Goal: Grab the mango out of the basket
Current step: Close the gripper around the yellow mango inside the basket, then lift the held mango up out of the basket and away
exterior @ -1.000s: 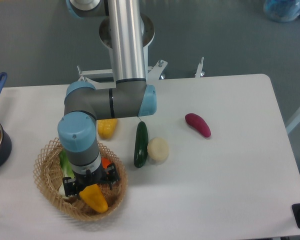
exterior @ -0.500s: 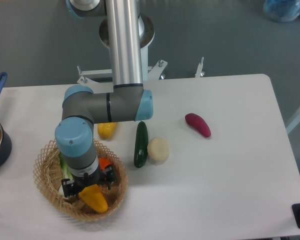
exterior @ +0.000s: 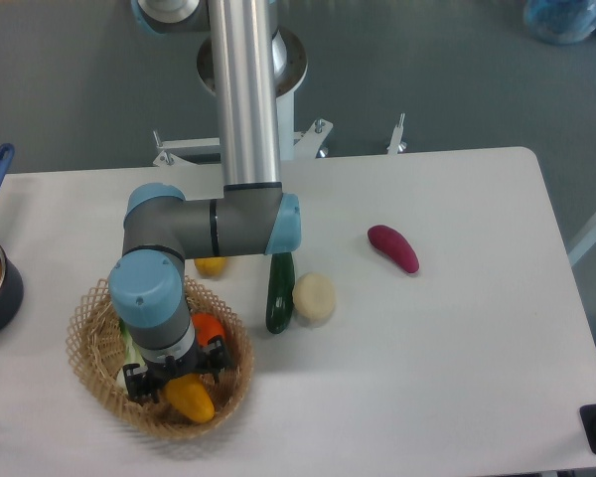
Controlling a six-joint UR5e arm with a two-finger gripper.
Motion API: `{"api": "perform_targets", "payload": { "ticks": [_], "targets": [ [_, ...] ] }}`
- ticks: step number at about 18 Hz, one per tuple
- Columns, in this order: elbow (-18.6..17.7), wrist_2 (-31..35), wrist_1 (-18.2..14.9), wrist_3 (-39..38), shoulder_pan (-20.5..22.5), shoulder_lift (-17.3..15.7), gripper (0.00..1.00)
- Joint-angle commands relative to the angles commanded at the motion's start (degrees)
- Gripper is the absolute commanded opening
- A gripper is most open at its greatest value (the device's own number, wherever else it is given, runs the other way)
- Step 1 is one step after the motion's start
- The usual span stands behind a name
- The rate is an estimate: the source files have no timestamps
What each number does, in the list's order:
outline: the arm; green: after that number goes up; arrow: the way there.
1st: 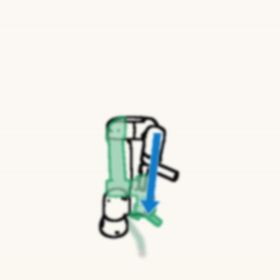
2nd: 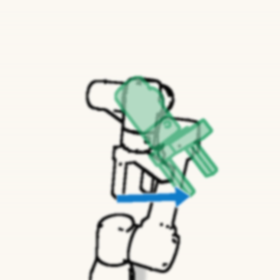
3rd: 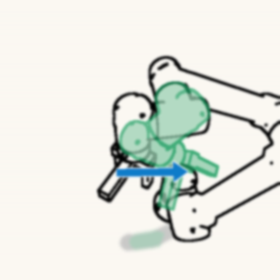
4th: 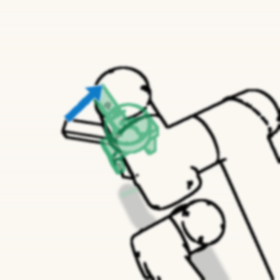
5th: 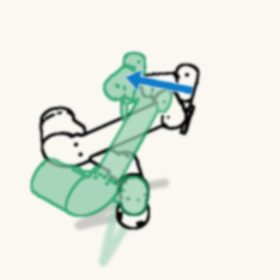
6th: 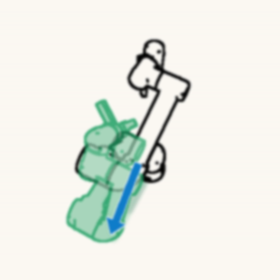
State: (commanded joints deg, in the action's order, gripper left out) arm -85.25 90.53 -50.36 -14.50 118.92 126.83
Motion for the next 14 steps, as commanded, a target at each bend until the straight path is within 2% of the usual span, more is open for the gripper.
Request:
{"api": "perform_targets", "payload": {
  "ticks": [1, 7, 11, 14],
  "targets": [
    [0.00, 0.00, -0.09, 0.17, -0.09, -0.09, 0.62],
    [-0.53, -0.18, -0.09, 2.19, -0.35, -0.79, 0.36],
    [0.09, -0.61, 0.00, 4.30, -0.27, -2.28, 0.33],
    [-0.44, -0.18, -0.09, 9.29, -0.09, -6.31, 0.33]
  ]
}}
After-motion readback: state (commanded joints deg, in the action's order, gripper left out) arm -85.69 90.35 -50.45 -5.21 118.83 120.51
